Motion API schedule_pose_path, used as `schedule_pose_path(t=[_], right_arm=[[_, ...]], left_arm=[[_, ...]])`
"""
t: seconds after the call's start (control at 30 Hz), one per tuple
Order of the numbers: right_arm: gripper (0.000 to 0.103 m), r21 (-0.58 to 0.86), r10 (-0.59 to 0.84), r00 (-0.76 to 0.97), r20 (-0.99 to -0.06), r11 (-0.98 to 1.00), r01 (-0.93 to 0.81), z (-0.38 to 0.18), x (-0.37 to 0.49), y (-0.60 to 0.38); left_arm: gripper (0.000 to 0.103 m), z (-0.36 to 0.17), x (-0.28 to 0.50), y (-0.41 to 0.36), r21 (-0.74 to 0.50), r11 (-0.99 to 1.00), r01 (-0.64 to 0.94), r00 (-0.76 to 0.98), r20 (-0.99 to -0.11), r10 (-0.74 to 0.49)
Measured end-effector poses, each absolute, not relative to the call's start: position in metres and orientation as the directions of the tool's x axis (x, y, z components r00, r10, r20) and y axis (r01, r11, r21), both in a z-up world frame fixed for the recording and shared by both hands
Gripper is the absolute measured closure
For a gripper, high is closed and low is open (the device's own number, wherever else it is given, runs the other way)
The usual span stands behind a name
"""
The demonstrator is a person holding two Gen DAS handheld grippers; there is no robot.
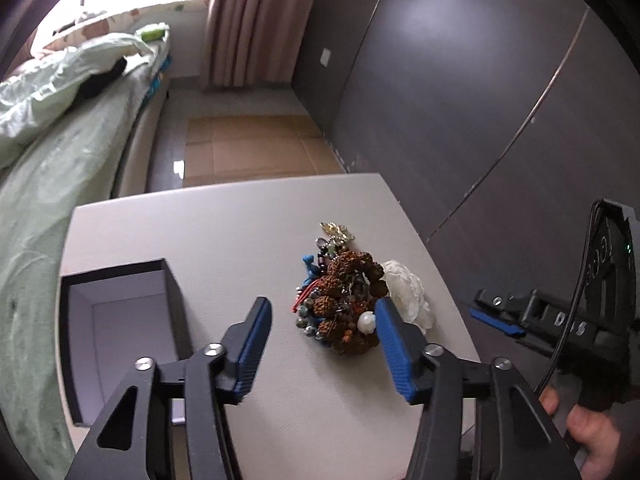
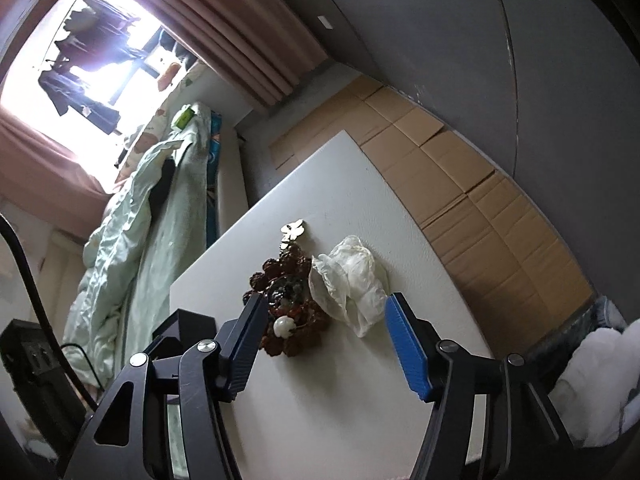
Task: Organize jewelry
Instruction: 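Grasp the brown bead bracelet with the left gripper while the right gripper grasps the white plastic bag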
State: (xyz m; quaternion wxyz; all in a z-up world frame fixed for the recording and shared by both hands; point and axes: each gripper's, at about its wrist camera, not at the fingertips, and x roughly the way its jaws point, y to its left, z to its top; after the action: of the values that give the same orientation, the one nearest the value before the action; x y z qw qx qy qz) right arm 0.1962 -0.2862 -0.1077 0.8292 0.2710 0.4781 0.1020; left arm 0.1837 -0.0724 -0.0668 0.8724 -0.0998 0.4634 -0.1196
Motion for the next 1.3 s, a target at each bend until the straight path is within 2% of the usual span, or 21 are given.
schedule_pose_path(t=[0.03, 0.2, 0.33, 0.47, 0.57, 0.6, 0.7, 0.77, 0.87, 0.93, 1.03, 1.3], right_arm=[[0.047, 0.547, 0.429, 0.514, -0.743, 0.832, 0.096, -0.111, 0.200, -0.286], [0.047, 0.545, 0.425, 0.487, -0.763, 0.828, 0.131, -0.125, 0.211, -0.287], [0.047, 0.533, 0.413, 0.478, -0.775, 0.834, 0.142, -0.129, 0.217, -0.285], [0.047, 0.504, 0.388, 0.468, -0.794, 0.851, 0.148, -0.133, 0.219, -0.283], [0.047, 0.480, 0.368, 0.466, -0.805, 0.865, 0.147, -0.136, 0.222, -0.279], [0.047, 0.474, 0.365, 0.462, -0.808, 0.869, 0.143, -0.137, 0.223, -0.277], [0.048, 0.450, 0.352, 0.442, -0.825, 0.883, 0.136, -0.145, 0.227, -0.271], [0.054, 0.437, 0.348, 0.428, -0.834, 0.891, 0.127, -0.150, 0.230, -0.266], [0.073, 0.406, 0.330, 0.415, -0.848, 0.907, 0.108, -0.154, 0.233, -0.263], [0.093, 0.399, 0.330, 0.411, -0.850, 0.912, 0.092, -0.156, 0.233, -0.261], [0.098, 0.414, 0.349, 0.422, -0.836, 0.907, 0.070, -0.151, 0.230, -0.264], [0.099, 0.515, 0.436, 0.485, -0.758, 0.857, 0.034, -0.129, 0.221, -0.277]], left_arm=[[0.050, -0.069, 0.188, -0.074, -0.290, 0.950, 0.116, 0.533, -0.789, -0.305], [0.051, -0.086, 0.205, -0.077, -0.316, 0.942, 0.113, 0.493, -0.805, -0.329], [0.060, -0.104, 0.212, -0.079, -0.350, 0.930, 0.116, 0.466, -0.808, -0.362], [0.061, -0.120, 0.216, -0.084, -0.354, 0.930, 0.103, 0.438, -0.823, -0.362], [0.072, -0.129, 0.218, -0.086, -0.347, 0.933, 0.092, 0.423, -0.835, -0.352], [0.081, -0.130, 0.219, -0.086, -0.350, 0.932, 0.092, 0.425, -0.833, -0.355], [0.083, -0.127, 0.214, -0.085, -0.343, 0.934, 0.104, 0.442, -0.825, -0.352], [0.083, -0.124, 0.211, -0.087, -0.335, 0.936, 0.111, 0.451, -0.822, -0.348], [0.084, -0.115, 0.206, -0.089, -0.327, 0.937, 0.126, 0.468, -0.813, -0.346], [0.084, -0.110, 0.206, -0.088, -0.327, 0.936, 0.128, 0.479, -0.806, -0.347], [0.084, -0.101, 0.201, -0.086, -0.338, 0.932, 0.134, 0.496, -0.791, -0.358], [0.084, -0.077, 0.192, -0.068, -0.378, 0.917, 0.125, 0.556, -0.739, -0.380]])
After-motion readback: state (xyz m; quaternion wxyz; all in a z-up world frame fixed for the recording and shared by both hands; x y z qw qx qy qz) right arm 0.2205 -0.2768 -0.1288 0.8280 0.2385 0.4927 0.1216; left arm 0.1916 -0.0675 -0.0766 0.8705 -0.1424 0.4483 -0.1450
